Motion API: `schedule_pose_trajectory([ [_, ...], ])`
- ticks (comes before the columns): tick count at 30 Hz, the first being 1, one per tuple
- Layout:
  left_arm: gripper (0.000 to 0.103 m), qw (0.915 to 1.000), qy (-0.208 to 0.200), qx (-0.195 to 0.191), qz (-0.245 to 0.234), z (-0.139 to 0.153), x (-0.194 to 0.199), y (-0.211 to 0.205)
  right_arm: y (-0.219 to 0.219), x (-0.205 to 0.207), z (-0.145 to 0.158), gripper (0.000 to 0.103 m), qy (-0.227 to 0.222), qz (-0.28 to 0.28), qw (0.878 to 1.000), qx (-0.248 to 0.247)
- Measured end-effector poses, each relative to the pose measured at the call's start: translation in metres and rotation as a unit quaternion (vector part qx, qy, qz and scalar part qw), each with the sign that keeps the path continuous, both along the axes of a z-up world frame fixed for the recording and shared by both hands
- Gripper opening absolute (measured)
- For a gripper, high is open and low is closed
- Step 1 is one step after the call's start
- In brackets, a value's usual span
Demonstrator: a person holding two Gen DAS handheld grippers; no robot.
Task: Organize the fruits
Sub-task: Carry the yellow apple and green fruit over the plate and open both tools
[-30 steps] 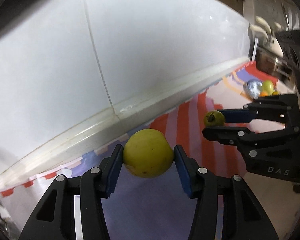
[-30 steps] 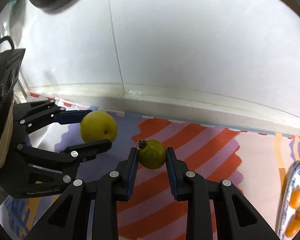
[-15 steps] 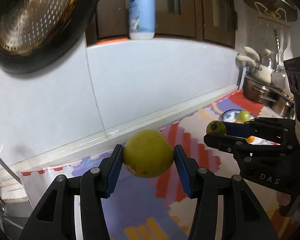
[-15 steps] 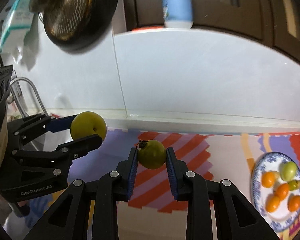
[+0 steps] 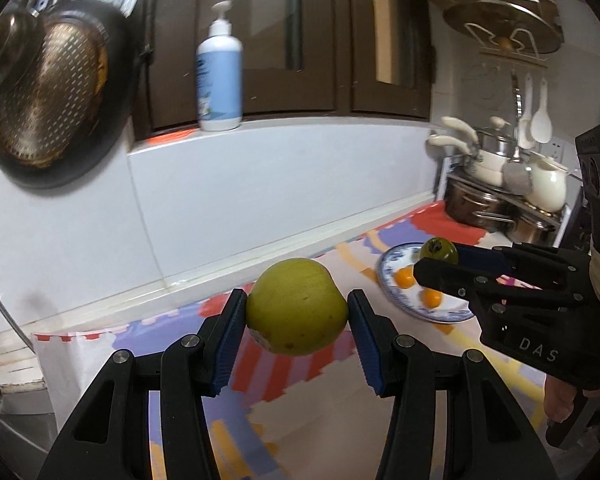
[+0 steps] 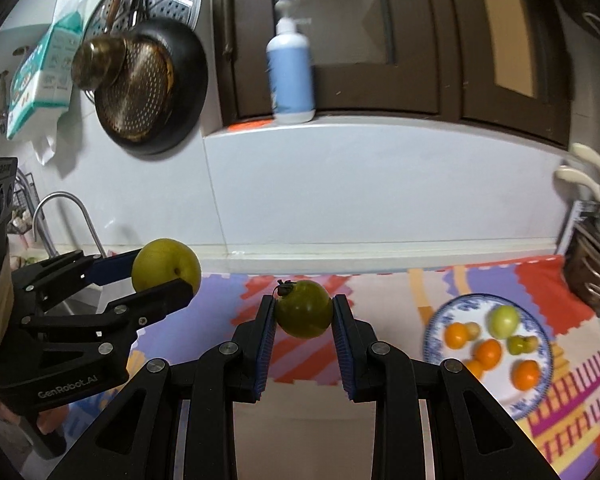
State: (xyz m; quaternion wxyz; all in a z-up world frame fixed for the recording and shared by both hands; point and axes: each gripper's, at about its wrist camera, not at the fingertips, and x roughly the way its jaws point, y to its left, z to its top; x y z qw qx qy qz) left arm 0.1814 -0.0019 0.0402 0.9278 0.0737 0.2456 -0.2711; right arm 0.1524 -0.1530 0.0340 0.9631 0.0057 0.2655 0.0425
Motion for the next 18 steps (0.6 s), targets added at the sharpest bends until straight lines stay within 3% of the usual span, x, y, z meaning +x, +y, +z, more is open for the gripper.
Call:
schedule_pose_trajectory([
  [18, 0.051, 0.9987, -0.010, -0.009, -0.050, 0.007, -0.030, -0.109, -0.105, -0.049, 0.015, 0.029, -0.015, -0.060, 0.998, -0.014],
])
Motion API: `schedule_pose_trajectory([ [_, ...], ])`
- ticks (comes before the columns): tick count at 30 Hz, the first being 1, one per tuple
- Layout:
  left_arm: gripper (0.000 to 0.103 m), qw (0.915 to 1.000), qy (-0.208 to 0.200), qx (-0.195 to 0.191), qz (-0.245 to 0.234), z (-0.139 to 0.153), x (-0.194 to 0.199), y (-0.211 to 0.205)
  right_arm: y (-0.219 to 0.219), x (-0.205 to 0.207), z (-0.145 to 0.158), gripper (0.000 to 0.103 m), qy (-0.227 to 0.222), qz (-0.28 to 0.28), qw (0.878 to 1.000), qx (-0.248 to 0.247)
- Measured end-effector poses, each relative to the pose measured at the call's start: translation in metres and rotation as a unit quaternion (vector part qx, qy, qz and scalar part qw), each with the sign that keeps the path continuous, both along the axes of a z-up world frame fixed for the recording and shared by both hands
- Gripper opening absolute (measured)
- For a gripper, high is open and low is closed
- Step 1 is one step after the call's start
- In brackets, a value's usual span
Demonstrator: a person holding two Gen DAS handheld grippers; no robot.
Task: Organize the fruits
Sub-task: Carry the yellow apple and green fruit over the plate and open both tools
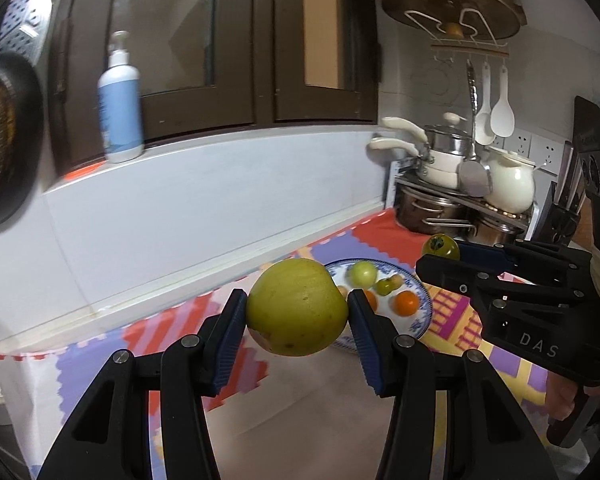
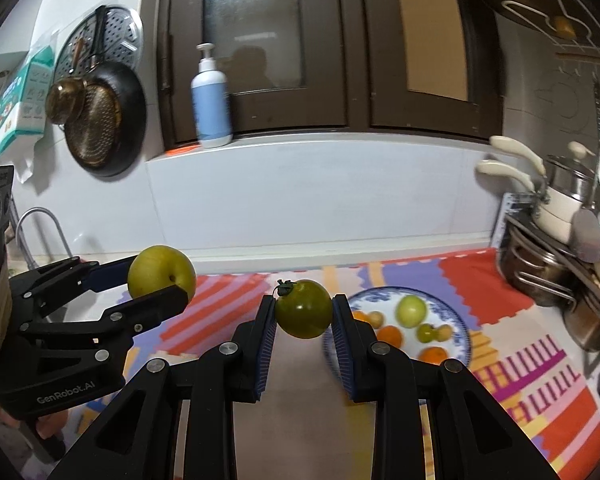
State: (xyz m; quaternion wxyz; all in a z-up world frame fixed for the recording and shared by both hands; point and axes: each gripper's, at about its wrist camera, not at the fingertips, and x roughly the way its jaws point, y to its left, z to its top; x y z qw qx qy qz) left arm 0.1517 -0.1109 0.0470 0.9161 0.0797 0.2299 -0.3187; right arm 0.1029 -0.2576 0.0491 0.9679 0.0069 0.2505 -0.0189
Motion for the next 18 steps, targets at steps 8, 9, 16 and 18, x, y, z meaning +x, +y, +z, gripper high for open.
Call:
schedule_pose_trajectory([
  [8, 0.051, 0.9998, 0.012, 0.007, -0.016, -0.010, 0.006, -0.057, -0.047, -0.001, -0.002, 0.029, 0.009, -0.019, 1.000, -0.006],
  [9, 0.051, 0.9997, 0.015, 0.007, -0.018, -0.012, 0.007, -0.063, -0.054, -0.001, -0.003, 0.029, 0.012, -0.021, 1.000, -0.006],
  [16, 0.051, 0.9982, 0.045, 0.023, -0.031, -0.035, 0.017, -0.110, -0.097, 0.005, -0.020, 0.029, 0.039, -0.024, 0.999, -0.009],
  [18, 0.051, 0.9976, 0.052, 0.030, -0.035, -0.042, 0.021, -0.123, -0.106, 0.008, -0.025, 0.029, 0.047, -0.022, 0.999, -0.009],
])
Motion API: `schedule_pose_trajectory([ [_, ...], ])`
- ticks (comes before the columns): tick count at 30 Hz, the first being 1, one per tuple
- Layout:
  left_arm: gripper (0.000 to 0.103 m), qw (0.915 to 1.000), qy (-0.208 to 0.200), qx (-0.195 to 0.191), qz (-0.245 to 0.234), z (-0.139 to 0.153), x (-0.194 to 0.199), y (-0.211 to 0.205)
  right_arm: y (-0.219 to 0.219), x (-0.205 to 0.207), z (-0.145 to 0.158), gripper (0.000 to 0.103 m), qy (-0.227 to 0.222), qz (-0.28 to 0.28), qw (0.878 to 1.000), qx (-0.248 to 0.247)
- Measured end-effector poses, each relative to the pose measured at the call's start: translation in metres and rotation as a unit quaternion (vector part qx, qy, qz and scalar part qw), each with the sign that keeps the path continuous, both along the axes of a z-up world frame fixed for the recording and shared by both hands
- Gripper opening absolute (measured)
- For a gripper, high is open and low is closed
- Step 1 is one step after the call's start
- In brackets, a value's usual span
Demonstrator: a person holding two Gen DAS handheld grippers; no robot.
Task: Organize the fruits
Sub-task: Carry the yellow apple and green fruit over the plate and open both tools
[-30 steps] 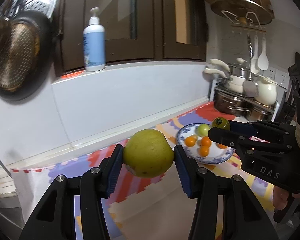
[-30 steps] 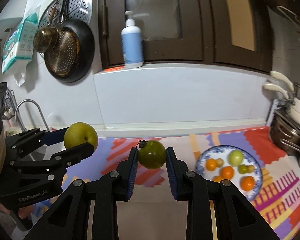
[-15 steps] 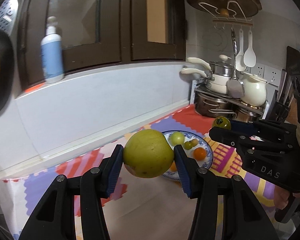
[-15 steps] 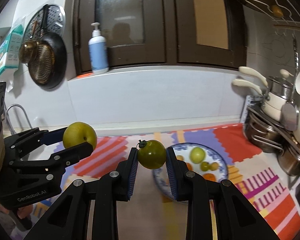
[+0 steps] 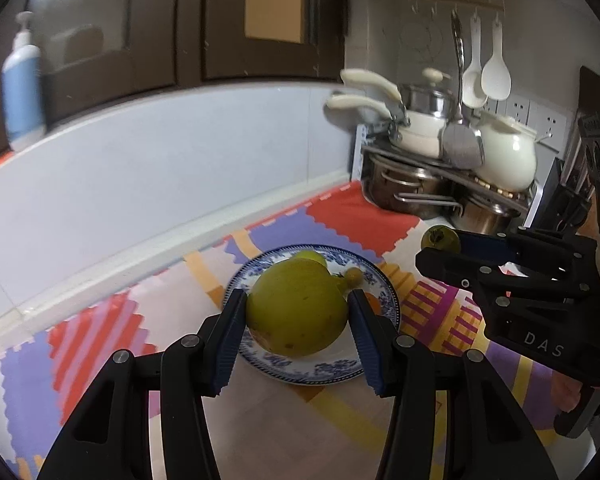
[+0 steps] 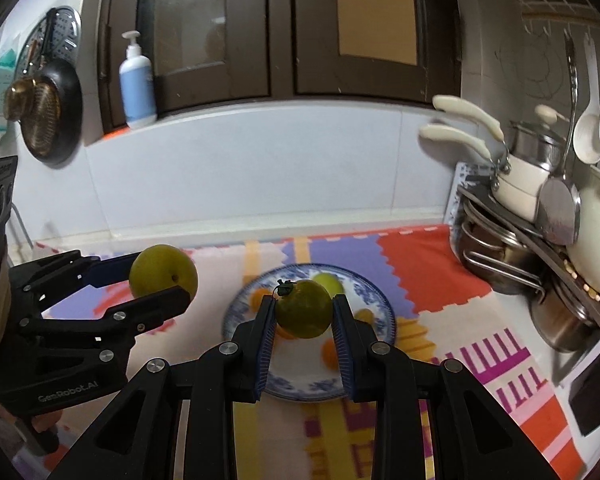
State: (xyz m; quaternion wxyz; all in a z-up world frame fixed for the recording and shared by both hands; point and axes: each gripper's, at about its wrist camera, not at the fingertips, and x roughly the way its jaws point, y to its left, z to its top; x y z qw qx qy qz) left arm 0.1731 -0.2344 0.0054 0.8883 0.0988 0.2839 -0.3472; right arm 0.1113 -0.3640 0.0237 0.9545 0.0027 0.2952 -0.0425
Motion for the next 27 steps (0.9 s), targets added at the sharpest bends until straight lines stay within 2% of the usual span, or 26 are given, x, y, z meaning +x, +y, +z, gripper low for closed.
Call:
schedule_pose_trajectory([
  [12, 0.051, 0.9973, 0.065, 0.034, 0.002, -0.047, 0.028, -0.048, -0.052, 0.042, -0.047, 0.029, 0.059, 0.017, 0.998, 0.019],
  [18, 0.051, 0.9946, 0.092, 0.048, -0.004, -0.069, 0.037, -0.056, -0.055, 0.063, -0.068, 0.029, 0.078, 0.037, 0.996, 0.032],
  [27, 0.051, 0.9929, 0.107, 0.049, -0.018, -0.081, 0.044, -0.056, -0.044, 0.089, -0.086, 0.029, 0.096, 0.069, 0.992, 0.035],
])
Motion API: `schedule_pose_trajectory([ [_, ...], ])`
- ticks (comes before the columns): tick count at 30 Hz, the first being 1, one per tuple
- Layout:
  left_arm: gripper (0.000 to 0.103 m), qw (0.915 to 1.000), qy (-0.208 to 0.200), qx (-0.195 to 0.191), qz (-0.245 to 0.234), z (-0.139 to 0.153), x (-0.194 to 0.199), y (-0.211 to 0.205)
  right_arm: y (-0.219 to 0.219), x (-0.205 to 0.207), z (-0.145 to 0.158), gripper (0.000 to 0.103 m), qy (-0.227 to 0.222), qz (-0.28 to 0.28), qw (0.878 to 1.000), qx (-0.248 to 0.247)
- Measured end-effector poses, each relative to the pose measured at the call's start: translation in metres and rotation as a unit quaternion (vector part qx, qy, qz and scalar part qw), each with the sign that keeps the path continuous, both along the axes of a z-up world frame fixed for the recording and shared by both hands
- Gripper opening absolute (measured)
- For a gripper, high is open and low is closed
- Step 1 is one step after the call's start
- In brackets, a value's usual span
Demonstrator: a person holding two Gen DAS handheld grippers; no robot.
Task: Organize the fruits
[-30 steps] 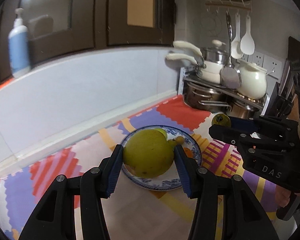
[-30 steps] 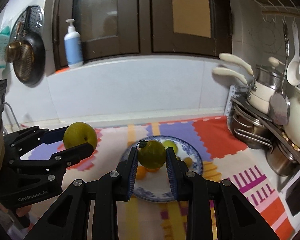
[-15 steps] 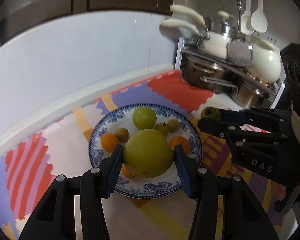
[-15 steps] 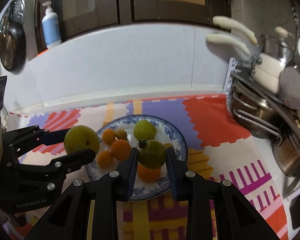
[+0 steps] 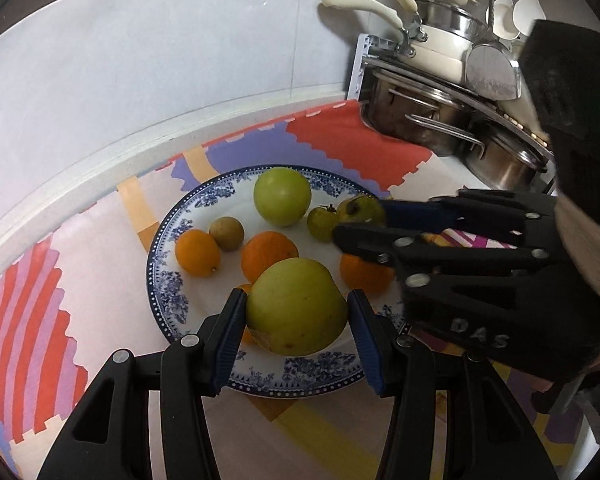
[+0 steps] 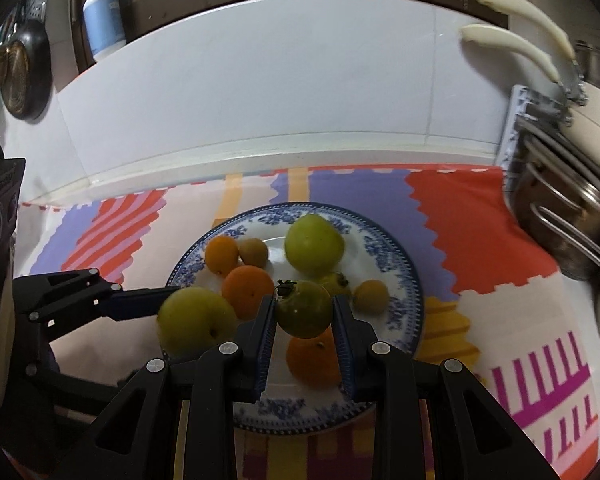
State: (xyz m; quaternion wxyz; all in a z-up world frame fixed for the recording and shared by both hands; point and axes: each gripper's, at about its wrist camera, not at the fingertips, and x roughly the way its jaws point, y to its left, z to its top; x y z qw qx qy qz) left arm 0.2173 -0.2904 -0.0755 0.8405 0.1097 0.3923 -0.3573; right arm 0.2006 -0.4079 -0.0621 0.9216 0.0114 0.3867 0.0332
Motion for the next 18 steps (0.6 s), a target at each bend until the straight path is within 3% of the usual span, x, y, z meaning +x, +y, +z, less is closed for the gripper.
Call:
schedule_pose_trajectory([
  [3, 0.051, 1.0000, -0.002, 0.002, 0.001, 0.001, 0.001, -0.001, 0.000, 0.005, -0.005, 0.030, 0.005, 0.001, 1.000, 0.003],
  [5, 0.051, 1.0000, -0.002, 0.003, 0.001, 0.001, 0.001, -0.001, -0.003, 0.006, -0.007, 0.037, 0.009, -0.005, 1.000, 0.010],
  [6, 0.051, 1.0000, -0.001, 0.002, 0.001, 0.001, 0.001, 0.000, -0.006, 0.005, -0.007, 0.046, 0.011, -0.012, 1.000, 0.014],
  [7, 0.051, 1.0000, -0.001, 0.003, 0.001, 0.001, 0.001, 0.000, -0.007, 0.004, -0.006, 0.047, 0.008, -0.016, 1.000, 0.016],
  [11, 0.051, 1.0000, -0.001, 0.000, 0.000, 0.002, -0.001, 0.000, -0.011, -0.006, 0.000, 0.047, -0.003, -0.033, 0.999, 0.008],
  [18, 0.051, 0.9991, -0.039, -0.011, 0.014, 0.024, -0.018, 0.011, -0.012, -0.036, 0.025, 0.047, -0.036, -0.075, 0.996, -0.011],
])
